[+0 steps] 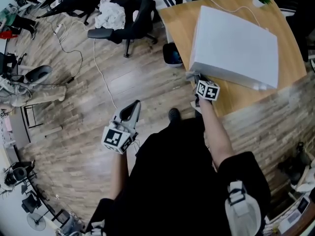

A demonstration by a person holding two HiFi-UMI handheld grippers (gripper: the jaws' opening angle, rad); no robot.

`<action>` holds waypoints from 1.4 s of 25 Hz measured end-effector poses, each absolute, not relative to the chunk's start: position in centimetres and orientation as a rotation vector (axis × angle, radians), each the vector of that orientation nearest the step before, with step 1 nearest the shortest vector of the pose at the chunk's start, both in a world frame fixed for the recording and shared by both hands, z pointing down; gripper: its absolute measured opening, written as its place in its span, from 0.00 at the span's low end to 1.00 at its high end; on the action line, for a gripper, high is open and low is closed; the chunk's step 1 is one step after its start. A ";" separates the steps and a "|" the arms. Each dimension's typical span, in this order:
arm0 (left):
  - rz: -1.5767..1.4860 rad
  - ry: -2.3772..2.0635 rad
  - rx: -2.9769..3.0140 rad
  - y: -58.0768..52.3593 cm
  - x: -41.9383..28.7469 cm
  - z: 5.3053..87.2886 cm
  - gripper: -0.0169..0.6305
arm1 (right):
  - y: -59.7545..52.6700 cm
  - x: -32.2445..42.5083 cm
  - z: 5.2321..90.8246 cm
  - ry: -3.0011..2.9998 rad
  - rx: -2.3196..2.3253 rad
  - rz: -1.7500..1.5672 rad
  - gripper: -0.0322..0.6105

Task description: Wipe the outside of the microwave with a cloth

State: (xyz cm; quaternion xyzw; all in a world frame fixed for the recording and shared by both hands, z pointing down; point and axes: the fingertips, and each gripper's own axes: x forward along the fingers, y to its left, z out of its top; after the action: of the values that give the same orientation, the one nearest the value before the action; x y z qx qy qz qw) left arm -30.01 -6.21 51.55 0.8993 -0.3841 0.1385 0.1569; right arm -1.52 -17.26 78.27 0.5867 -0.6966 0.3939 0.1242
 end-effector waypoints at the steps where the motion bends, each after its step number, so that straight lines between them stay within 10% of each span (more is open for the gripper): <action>1: 0.404 -1.092 2.578 -6.2 -29.7 51.6 0.03 | -17.1 -1.0 78.3 -2.025 1.716 1.146 0.08; 35: 0.371 -0.988 2.631 -5.2 -17.6 49.3 0.03 | -10.0 19.6 78.8 -1.761 1.887 1.153 0.08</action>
State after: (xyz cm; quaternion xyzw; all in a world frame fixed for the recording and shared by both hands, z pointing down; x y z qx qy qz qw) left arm -17.65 -5.21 49.32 0.9172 -0.3444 0.1292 0.1528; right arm 19.57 -10.04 78.77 0.6593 -0.6153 0.4027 0.1565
